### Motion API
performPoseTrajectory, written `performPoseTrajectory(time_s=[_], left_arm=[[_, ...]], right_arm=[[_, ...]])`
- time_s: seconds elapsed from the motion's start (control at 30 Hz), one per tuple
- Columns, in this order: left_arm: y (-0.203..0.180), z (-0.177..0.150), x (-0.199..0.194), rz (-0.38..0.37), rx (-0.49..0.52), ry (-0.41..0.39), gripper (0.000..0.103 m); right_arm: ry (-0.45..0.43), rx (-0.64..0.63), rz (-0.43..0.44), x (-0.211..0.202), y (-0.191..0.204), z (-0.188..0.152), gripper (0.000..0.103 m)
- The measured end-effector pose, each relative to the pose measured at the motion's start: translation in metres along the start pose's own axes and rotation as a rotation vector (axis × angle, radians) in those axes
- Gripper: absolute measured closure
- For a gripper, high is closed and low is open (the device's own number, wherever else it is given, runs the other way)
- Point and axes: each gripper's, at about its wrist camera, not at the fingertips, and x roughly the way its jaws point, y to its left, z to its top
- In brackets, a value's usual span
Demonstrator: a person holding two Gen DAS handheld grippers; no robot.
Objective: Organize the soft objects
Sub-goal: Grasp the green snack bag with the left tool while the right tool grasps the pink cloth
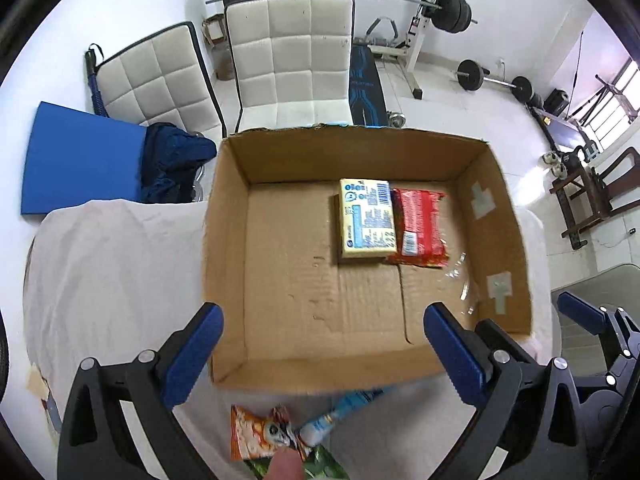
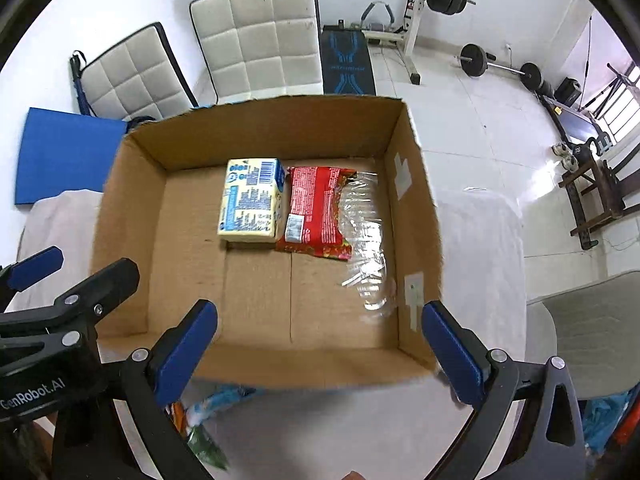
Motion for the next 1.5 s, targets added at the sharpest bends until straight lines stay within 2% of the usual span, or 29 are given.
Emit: performPoseTrajectory(time_s=[0.17, 0.33, 0.43, 0.53, 0.6, 0.7, 0.87, 1.0, 1.13, 1.17, 1.2, 1.23, 1.27, 1.33, 1.37, 1.5], left_arm=[[-0.001, -0.016, -0.031, -0.010, -0.031, -0.024, 0.000], [0.011, -0.048, -0.054, 0.007, -0.086, -0.024, 0.000], [0.028, -0.077, -0.051, 0.015, -0.145, 0.021, 0.000], [0.038, -0.112, -0.031, 0.050, -0.174, 0.098, 0.000], [0.035, -0.134, -0.007, 0.082, -0.157, 0.179, 0.000], [0.025, -0.157, 0.028, 0.146, -0.072, 0.261, 0.000], [-0.006, -0.195, 0.086, 0.272, 0.205, 0.381, 0.000], [-0.019, -0.220, 0.116, 0.352, 0.400, 0.440, 0.000], [-0.026, -0.237, 0.141, 0.378, 0.529, 0.495, 0.000], [-0.028, -0.240, 0.145, 0.390, 0.554, 0.490, 0.002], [-0.030, -0.242, 0.147, 0.375, 0.562, 0.496, 0.018], [-0.030, -0.243, 0.150, 0.354, 0.548, 0.510, 0.035], [-0.030, -0.244, 0.149, 0.343, 0.528, 0.515, 0.046], [-0.030, -0.239, 0.144, 0.309, 0.455, 0.517, 0.052], [-0.028, -0.236, 0.139, 0.271, 0.382, 0.524, 0.057], [-0.021, -0.226, 0.124, 0.065, 0.064, 0.575, 0.063]], right_arm=[[-0.031, -0.006, 0.037, -0.039, -0.005, -0.019, 0.000], [-0.020, -0.030, 0.073, -0.064, -0.015, -0.043, 0.000], [-0.016, -0.043, 0.089, -0.065, -0.025, -0.064, 0.000], [0.015, -0.041, 0.067, -0.051, -0.043, -0.088, 0.000], [0.043, -0.041, 0.031, -0.033, -0.056, -0.100, 0.000], [0.117, -0.048, 0.012, -0.001, -0.076, -0.115, 0.000], [0.227, -0.156, -0.096, 0.048, -0.088, -0.134, 0.000], [0.275, -0.226, -0.113, 0.071, -0.080, -0.151, 0.000], [0.306, -0.260, -0.086, 0.084, -0.067, -0.165, 0.000], [0.314, -0.260, -0.080, 0.088, -0.064, -0.167, 0.000], [0.317, -0.260, -0.071, 0.088, -0.061, -0.169, 0.000], [0.317, -0.258, -0.067, 0.088, -0.061, -0.170, 0.000], [0.316, -0.257, -0.063, 0.089, -0.059, -0.171, 0.000], [0.313, -0.248, -0.050, 0.089, -0.059, -0.170, 0.000], [0.309, -0.240, -0.047, 0.087, -0.062, -0.168, 0.000], [0.289, -0.191, -0.062, 0.084, -0.081, -0.150, 0.000]])
